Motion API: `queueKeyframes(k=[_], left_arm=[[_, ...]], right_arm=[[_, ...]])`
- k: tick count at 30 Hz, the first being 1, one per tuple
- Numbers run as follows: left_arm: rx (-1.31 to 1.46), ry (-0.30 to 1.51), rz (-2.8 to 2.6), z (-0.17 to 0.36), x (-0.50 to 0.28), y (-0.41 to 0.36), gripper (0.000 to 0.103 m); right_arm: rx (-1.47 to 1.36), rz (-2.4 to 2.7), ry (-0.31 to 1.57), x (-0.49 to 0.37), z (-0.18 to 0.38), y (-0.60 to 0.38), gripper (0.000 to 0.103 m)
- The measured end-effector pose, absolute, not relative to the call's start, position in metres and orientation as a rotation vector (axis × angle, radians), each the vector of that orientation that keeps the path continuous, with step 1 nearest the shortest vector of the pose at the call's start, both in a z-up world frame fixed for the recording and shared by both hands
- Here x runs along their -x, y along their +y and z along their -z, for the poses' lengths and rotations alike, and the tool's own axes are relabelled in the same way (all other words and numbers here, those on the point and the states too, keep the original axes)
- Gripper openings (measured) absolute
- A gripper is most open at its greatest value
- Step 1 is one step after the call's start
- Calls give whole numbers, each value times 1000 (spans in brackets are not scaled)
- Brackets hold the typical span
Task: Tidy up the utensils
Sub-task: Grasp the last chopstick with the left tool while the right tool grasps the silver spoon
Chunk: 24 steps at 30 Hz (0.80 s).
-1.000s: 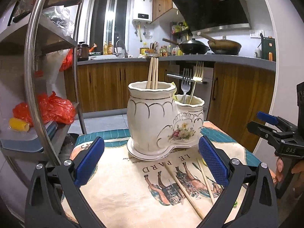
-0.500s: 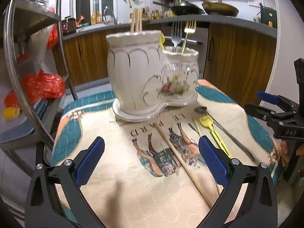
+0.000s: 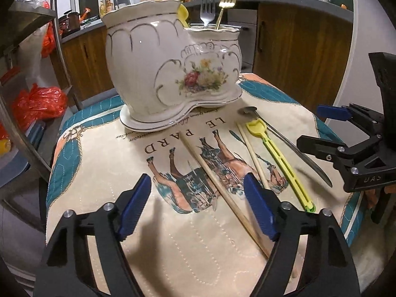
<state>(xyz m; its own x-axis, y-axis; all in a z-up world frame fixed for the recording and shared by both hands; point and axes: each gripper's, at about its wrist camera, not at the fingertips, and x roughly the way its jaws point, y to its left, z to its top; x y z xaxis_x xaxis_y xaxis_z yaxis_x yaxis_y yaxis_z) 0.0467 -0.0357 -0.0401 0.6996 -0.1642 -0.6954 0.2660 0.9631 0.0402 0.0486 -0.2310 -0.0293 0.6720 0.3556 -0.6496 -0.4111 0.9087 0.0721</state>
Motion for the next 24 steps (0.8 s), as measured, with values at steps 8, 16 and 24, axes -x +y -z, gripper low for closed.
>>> queueKeyframes(k=[8,16,24], left_arm=[[-189,798,291,47,-45,-46,36],[-204,816,302,47,-47,-39,9],[-241,836,250,46,-51,-14,6]], right_arm=[[151,-455,774,-52,39,-216,48],[160,-469,795,-56,39,-218,7],[172,-429,812,-68,38,-228,23]])
